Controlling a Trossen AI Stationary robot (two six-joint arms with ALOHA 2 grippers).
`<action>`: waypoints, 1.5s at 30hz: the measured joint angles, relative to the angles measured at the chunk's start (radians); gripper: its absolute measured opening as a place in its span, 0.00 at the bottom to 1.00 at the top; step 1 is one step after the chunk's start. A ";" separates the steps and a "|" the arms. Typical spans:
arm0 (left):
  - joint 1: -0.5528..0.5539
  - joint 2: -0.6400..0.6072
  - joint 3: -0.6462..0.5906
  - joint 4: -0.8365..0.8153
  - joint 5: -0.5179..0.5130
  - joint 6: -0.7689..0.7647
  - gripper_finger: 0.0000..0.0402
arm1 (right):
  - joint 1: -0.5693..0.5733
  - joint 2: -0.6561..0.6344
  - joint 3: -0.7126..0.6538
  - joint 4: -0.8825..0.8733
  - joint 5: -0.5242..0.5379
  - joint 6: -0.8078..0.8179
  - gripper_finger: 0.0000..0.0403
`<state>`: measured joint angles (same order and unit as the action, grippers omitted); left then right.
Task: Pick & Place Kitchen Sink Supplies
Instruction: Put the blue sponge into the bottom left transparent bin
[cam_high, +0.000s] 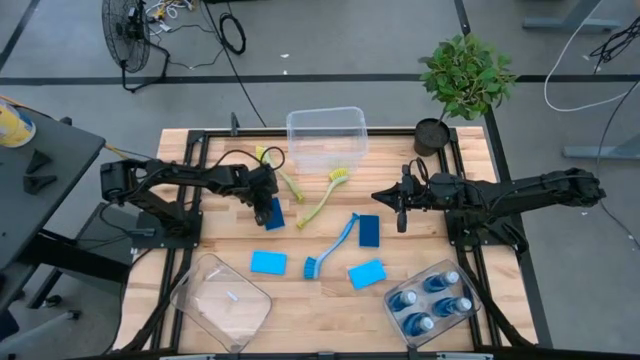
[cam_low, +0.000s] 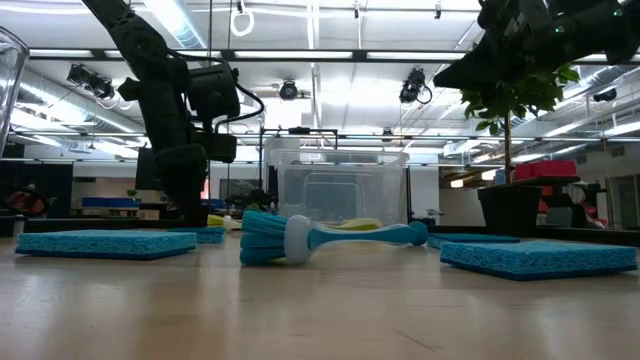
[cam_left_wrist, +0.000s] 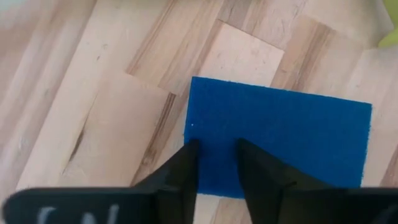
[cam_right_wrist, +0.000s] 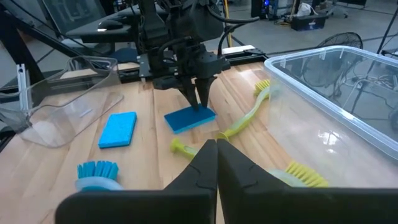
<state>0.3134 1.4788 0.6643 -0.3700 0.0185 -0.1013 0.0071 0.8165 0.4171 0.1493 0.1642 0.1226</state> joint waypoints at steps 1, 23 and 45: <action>0.000 0.000 0.000 0.000 0.000 0.000 0.24 | 0.000 0.000 0.000 0.000 0.000 0.000 0.01; 0.000 0.000 0.233 -0.225 0.004 0.067 0.01 | 0.000 0.000 0.000 0.000 -0.026 -0.005 0.01; 0.048 0.000 0.233 -0.367 0.111 -0.318 0.19 | 0.000 0.000 0.000 0.001 -0.026 -0.005 0.01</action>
<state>0.3611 1.4784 0.8970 -0.7368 0.1291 -0.4192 0.0071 0.8165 0.4175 0.1501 0.1379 0.1177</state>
